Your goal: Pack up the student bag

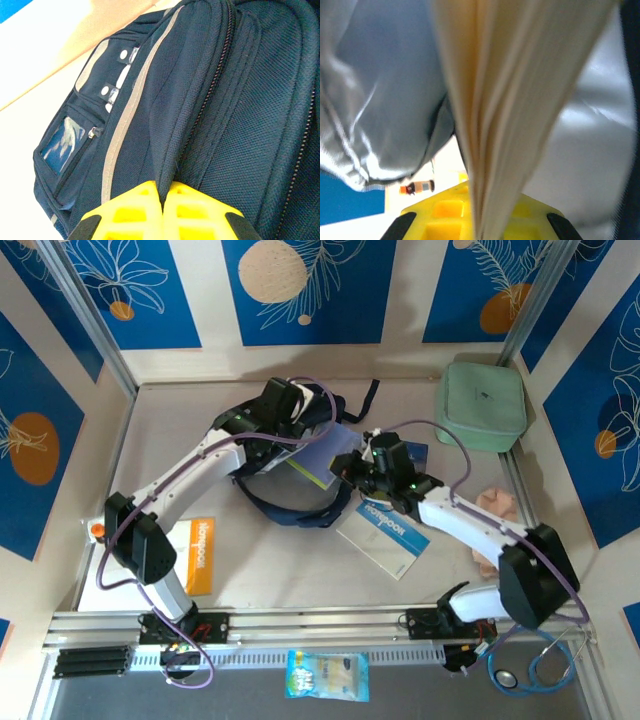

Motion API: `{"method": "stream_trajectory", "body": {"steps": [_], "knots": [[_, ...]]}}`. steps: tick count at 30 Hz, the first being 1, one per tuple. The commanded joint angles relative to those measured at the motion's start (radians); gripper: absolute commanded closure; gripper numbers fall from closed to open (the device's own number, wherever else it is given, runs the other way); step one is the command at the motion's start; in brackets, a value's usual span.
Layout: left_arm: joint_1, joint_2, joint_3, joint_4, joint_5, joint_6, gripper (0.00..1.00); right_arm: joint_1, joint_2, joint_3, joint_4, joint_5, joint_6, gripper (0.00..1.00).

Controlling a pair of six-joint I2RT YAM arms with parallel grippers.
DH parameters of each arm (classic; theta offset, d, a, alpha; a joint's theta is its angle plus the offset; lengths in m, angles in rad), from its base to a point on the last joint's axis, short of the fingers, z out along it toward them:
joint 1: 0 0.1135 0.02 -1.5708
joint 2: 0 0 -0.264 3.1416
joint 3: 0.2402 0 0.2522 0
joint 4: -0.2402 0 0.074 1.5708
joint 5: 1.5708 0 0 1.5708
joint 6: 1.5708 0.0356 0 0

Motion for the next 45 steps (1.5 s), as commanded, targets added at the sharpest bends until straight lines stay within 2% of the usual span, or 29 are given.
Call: {"method": "stream_trajectory", "body": {"steps": [1, 9, 15, 20, 22, 24, 26, 29, 33, 36, 41, 45], "knots": [[-0.002, -0.049, 0.076, 0.111, 0.002, -0.012, 1.00, 0.013, 0.105, 0.104, 0.074, 0.055, 0.053, 1.00], [-0.002, -0.050, 0.102, 0.114, -0.001, -0.020, 1.00, 0.027, 0.365, 0.282, 0.041, 0.180, 0.140, 1.00], [-0.002, -0.044, 0.103, 0.135, 0.009, -0.034, 1.00, 0.063, 0.531, 0.386, 0.132, 0.146, 0.162, 1.00], [0.000, -0.040, 0.104, 0.140, 0.003, -0.038, 1.00, 0.105, 0.641, 0.494, 0.114, 0.192, 0.202, 1.00], [0.001, -0.040, 0.104, 0.140, -0.004, -0.043, 1.00, 0.108, 0.685, 0.512, 0.171, 0.182, 0.219, 1.00], [0.000, -0.042, 0.108, 0.133, -0.007, -0.048, 1.00, 0.108, 0.713, 0.519, 0.206, 0.180, 0.244, 0.98], [0.002, -0.045, 0.105, 0.127, -0.015, -0.048, 1.00, 0.107, 0.718, 0.516, 0.210, 0.185, 0.251, 0.85], [0.010, -0.046, 0.097, 0.117, -0.019, -0.053, 1.00, 0.108, 0.686, 0.493, 0.221, 0.160, 0.227, 0.56], [0.026, -0.044, 0.071, 0.124, -0.022, -0.061, 1.00, 0.118, 0.562, 0.381, 0.263, 0.167, 0.192, 0.36], [0.051, -0.045, 0.040, 0.135, -0.021, -0.075, 1.00, 0.126, 0.450, 0.288, 0.244, 0.190, 0.175, 0.29], [0.102, -0.056, -0.038, 0.169, -0.013, -0.086, 1.00, 0.129, 0.272, 0.109, 0.213, 0.182, 0.171, 0.29], [0.165, -0.064, -0.115, 0.181, 0.000, -0.107, 1.00, 0.131, 0.110, -0.014, 0.088, 0.228, 0.104, 0.30]]}}
